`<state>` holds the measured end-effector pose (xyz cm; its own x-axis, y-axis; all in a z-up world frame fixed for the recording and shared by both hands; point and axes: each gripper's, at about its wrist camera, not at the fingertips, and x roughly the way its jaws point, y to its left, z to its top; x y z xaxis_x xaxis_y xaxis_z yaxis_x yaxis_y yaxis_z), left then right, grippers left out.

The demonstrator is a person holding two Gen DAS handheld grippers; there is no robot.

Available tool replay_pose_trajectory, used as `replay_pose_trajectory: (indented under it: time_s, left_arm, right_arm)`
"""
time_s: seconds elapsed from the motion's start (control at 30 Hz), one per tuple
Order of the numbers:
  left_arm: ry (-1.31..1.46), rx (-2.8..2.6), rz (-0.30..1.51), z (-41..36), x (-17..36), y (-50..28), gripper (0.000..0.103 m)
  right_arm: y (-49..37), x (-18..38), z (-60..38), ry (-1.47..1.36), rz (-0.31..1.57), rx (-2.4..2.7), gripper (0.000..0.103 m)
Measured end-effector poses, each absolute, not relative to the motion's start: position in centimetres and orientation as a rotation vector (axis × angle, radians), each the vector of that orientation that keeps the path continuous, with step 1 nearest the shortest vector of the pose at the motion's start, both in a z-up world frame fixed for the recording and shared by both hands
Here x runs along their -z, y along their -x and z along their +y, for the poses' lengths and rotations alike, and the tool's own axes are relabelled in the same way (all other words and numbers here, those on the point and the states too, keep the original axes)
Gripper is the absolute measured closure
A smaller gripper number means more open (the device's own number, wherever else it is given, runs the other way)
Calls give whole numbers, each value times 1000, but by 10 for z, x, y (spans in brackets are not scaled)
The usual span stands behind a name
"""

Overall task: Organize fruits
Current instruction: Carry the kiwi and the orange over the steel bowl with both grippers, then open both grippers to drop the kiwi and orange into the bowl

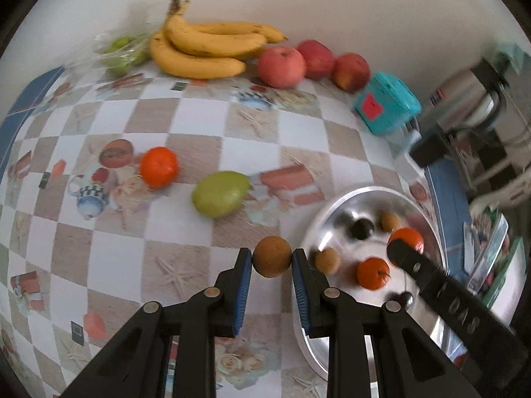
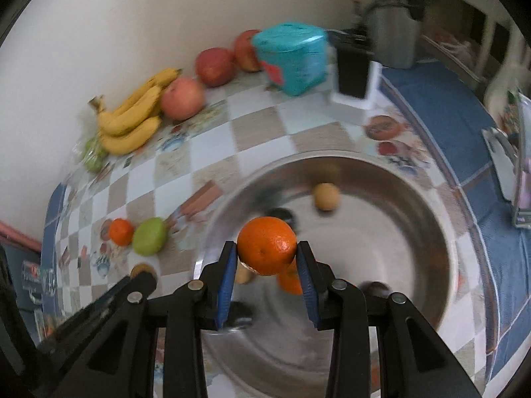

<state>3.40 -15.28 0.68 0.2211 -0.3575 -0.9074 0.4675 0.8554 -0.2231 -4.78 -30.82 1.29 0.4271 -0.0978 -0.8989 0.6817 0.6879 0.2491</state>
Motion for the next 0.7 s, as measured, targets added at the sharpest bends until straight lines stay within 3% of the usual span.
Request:
replay_pose_trajectory:
  time_s: [0.7]
  left_arm:
    - [-273,787,1283,-212,25,27,76]
  right_arm:
    - [92,11,-361,-792,1031,714,65]
